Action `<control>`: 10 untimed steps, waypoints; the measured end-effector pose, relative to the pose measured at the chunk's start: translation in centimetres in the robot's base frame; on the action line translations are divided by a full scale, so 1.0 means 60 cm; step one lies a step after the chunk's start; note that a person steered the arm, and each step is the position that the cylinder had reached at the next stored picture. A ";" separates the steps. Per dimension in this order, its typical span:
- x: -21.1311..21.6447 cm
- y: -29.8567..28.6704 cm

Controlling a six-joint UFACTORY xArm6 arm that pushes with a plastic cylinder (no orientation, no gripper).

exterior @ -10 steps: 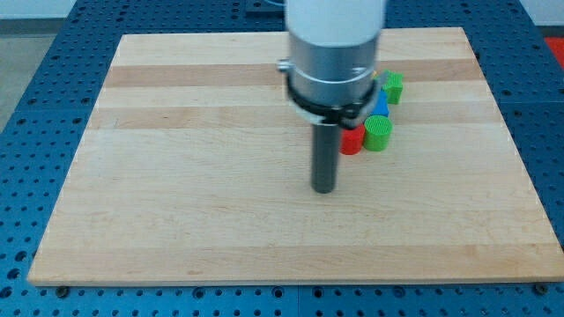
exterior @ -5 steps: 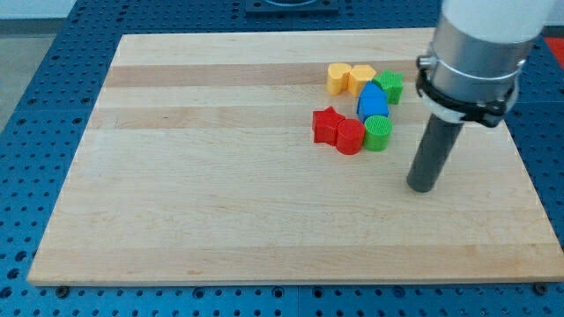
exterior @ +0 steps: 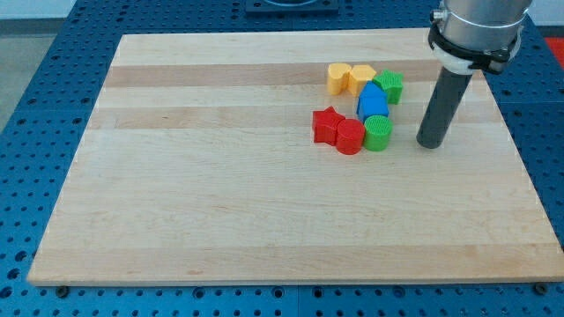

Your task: Move your arm to the green star

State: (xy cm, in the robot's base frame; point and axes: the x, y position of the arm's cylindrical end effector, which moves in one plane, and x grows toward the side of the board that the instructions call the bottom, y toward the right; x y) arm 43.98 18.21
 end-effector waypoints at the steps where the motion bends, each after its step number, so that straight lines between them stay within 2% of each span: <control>1: -0.001 0.000; 5: -0.078 0.000; 10: -0.136 0.000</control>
State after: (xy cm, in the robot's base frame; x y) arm 35.85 18.21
